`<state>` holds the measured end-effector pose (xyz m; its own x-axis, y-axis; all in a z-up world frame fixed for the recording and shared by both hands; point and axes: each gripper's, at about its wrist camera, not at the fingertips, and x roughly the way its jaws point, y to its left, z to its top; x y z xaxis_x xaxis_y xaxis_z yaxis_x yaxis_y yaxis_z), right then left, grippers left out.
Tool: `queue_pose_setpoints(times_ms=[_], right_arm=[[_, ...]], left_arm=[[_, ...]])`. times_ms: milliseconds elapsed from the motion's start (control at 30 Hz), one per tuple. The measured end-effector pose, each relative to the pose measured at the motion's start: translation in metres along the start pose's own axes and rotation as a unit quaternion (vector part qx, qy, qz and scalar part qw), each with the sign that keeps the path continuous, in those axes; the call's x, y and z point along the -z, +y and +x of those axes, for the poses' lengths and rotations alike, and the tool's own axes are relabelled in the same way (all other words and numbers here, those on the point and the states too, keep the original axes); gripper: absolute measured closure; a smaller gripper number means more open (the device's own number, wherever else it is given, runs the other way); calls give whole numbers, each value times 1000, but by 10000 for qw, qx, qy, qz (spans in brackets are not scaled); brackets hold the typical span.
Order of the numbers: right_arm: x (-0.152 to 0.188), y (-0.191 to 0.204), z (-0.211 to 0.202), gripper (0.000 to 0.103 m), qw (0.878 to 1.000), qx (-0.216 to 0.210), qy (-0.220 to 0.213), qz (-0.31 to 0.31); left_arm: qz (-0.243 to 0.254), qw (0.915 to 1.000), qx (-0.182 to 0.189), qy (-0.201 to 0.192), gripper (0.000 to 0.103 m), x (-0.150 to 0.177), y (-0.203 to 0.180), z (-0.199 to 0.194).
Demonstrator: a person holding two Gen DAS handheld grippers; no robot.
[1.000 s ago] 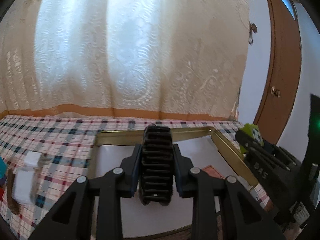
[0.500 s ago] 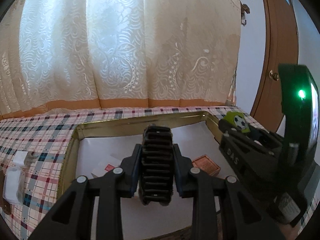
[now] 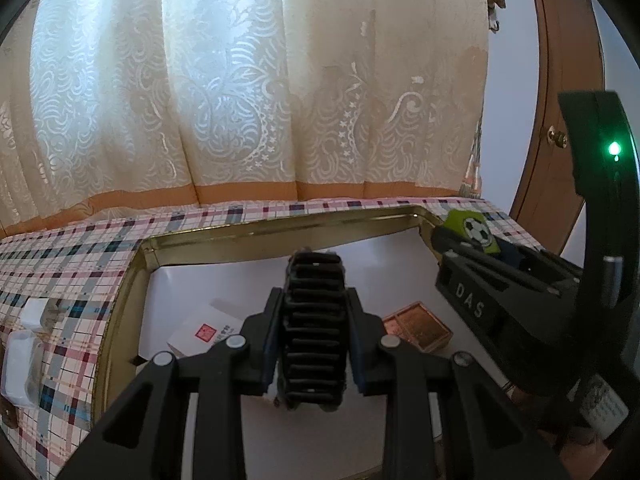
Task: Organize rigid objects
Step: 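Carry the green cube into the tin with the right tool while the left tool places the comb, then open both tools and lift them away from the tin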
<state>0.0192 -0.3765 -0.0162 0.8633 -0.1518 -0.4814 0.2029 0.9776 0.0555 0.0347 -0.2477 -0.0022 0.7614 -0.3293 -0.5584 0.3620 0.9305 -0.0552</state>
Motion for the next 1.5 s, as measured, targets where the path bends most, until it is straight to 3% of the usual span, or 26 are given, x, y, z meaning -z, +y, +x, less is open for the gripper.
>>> queue_pose_setpoints(times_ms=[100, 200, 267, 300, 400, 567, 733, 800, 900, 1067, 1233, 1500], right_arm=[[0, 2, 0, 64, 10000, -36, 20, -47], [2, -5, -2, 38, 9997, -110, -4, 200], [3, -14, -8, 29, 9985, -187, -170, 495], [3, -17, -10, 26, 9979, -206, -240, 572], [3, -18, -14, 25, 9973, -143, -361, 626], [4, -13, -27, 25, 9964, -3, -663, 524], [5, -8, -55, 23, 9895, 135, -1366, 451], [6, -5, -65, 15, 9857, 122, -1615, 473], [9, 0, -80, 15, 9797, 68, -1950, 465], [14, 8, -90, 15, 9749, 25, -2165, 508], [19, 16, -93, 15, 9735, 90, -2239, 460], [23, 17, -97, 15, 9721, 278, -2282, 470]], left_arm=[[-67, 9999, -112, -72, 60, 1, 2, -2], [-279, 9990, -235, -266, 35, 3, 10, -9], [-502, 9976, -243, -403, 5, 4, 19, -15], [-606, 9966, -253, -502, 0, 5, 23, -18], [-709, 9934, -142, -895, 0, 7, 30, -32], [-473, 9918, -401, -1120, 0, 6, 30, -40], [-440, 9878, -663, -1335, 0, 9, 37, -52], [-440, 9845, -824, -1485, 0, 10, 40, -59], [-240, 9772, -1238, -1709, 0, 16, 44, -68], [13, 9711, -1675, -1699, 0, 20, 54, -71], [-387, 9689, -1680, -1775, 0, 24, 77, -79], [-554, 9716, -1679, -1573, 0, 30, 95, -78]])
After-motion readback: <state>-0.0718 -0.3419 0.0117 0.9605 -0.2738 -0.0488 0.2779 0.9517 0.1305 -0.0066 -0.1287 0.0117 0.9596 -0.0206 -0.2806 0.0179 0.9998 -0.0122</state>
